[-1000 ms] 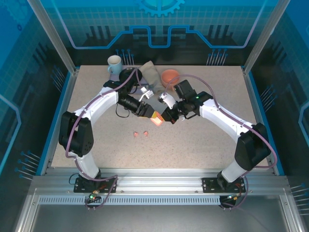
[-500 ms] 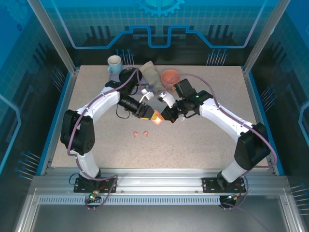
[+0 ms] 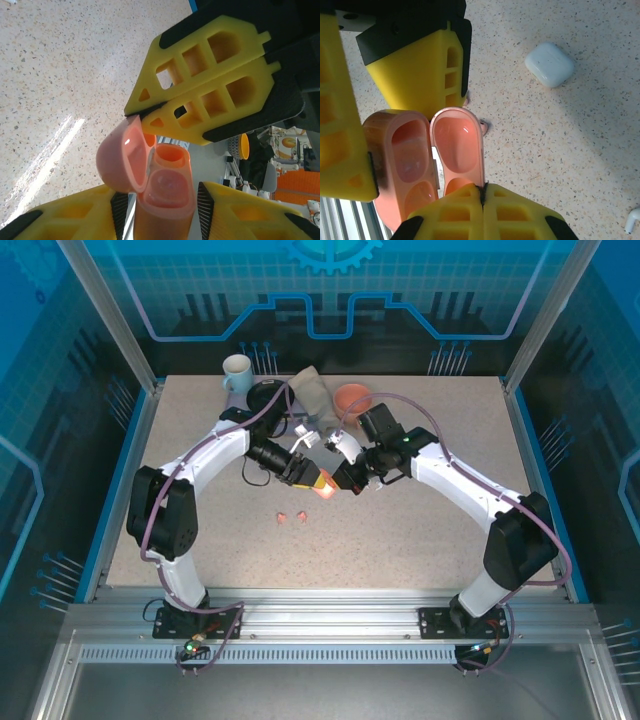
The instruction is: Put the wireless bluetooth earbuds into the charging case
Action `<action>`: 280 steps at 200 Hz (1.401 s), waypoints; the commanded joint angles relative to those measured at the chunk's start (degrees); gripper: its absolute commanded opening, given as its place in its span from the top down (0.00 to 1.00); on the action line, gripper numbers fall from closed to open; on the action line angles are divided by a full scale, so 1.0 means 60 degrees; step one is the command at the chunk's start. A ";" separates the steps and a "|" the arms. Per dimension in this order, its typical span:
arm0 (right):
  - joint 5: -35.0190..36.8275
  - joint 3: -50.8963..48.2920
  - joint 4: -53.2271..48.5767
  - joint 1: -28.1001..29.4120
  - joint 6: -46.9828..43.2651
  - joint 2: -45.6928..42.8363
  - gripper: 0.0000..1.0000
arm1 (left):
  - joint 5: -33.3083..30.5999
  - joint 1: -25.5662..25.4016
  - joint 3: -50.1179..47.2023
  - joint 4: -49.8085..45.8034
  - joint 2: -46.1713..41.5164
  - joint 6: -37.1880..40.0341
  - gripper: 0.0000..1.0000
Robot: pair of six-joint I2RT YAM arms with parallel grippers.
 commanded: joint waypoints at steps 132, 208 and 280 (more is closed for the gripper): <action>-0.0040 0.0370 -0.0084 0.0120 -0.0094 0.0062 1.00 | 0.0386 -0.0129 -0.0019 -0.0211 0.0262 0.0290 0.66; 0.0423 0.0439 -0.0112 0.0086 0.0219 -0.0037 0.98 | 0.0360 -0.0133 -0.0139 0.0157 0.0065 0.0052 0.93; 0.0780 0.0055 -0.0415 -0.1076 0.2145 -0.2065 0.41 | -0.0920 0.0237 -0.1662 0.2551 -0.1665 -0.1369 1.00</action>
